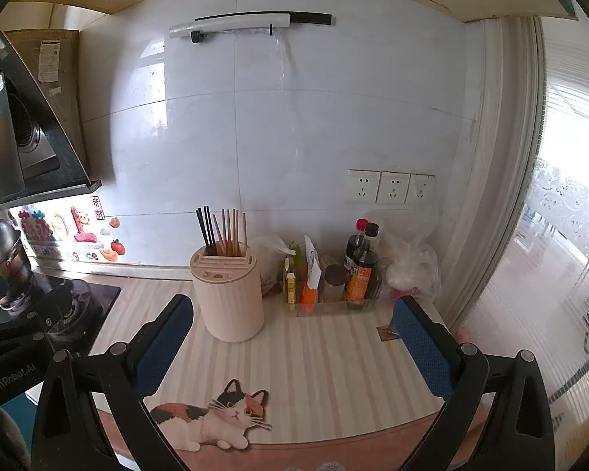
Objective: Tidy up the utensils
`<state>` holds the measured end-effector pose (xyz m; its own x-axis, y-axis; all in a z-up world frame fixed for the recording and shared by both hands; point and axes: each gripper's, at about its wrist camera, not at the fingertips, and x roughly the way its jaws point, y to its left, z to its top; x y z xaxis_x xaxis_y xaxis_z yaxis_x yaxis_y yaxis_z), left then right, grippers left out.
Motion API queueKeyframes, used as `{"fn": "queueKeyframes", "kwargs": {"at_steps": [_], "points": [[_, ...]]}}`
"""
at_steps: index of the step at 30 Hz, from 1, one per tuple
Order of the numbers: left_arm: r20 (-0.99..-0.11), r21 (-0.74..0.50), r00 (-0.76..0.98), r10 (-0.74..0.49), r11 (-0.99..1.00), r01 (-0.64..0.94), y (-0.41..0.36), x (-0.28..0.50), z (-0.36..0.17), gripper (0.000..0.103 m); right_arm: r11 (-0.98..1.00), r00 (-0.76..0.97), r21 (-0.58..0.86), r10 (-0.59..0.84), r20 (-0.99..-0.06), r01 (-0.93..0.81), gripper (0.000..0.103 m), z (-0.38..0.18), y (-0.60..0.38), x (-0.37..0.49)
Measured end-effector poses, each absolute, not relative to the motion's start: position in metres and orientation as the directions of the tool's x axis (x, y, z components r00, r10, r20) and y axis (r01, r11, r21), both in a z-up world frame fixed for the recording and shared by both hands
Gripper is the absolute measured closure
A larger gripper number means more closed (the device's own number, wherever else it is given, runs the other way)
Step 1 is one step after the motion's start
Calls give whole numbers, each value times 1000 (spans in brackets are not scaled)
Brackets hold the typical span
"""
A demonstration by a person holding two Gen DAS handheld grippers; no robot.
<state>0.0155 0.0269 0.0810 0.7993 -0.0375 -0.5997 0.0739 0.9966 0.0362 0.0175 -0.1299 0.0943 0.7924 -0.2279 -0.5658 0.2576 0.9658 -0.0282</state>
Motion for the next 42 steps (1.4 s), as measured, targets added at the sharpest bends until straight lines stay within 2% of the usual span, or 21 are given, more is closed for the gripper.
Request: {"fn": "queueKeyframes", "kwargs": {"at_steps": [42], "points": [[-605, 37, 796, -27, 997, 62, 27, 29, 79, 0, 965, 789, -30, -230, -570, 260, 0, 90, -127, 36]]}}
